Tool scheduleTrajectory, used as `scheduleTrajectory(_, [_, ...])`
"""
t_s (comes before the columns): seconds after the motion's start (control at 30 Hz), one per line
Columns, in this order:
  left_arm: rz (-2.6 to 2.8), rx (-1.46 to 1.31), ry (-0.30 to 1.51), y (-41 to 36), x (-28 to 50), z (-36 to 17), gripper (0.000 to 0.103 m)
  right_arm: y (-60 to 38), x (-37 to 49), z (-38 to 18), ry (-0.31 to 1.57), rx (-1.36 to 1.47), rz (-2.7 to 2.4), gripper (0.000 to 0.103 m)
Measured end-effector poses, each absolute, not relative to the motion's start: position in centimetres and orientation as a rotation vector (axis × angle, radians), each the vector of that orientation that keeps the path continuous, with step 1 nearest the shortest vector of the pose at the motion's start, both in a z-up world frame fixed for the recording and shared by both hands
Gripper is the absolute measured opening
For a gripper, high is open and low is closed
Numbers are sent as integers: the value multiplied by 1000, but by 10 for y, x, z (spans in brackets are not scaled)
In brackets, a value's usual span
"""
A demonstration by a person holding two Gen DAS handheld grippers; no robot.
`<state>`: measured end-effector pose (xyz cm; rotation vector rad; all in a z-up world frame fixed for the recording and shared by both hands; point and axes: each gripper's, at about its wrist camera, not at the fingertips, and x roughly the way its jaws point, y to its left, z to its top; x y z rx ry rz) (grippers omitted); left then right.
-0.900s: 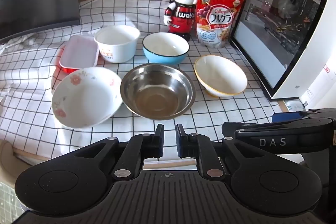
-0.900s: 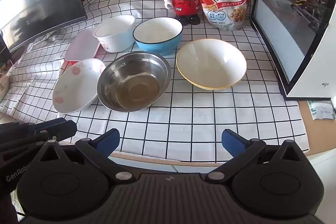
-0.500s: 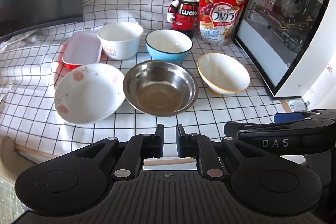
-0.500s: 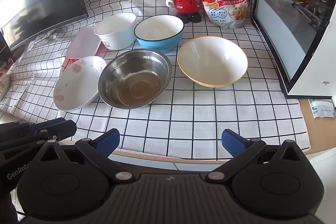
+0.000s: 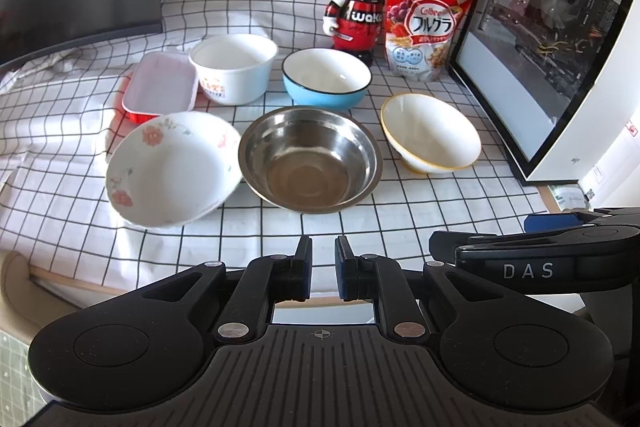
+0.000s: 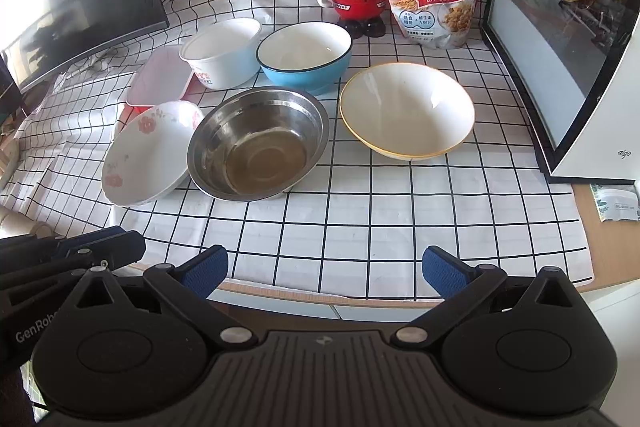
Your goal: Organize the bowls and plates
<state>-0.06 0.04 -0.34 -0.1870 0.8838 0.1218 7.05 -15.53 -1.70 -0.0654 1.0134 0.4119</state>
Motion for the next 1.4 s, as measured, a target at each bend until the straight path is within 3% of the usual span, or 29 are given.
scheduleTrajectory(1.4, [136,-203,882,8,-7,-4,15,-146,67,-16,1013,-72,420,103])
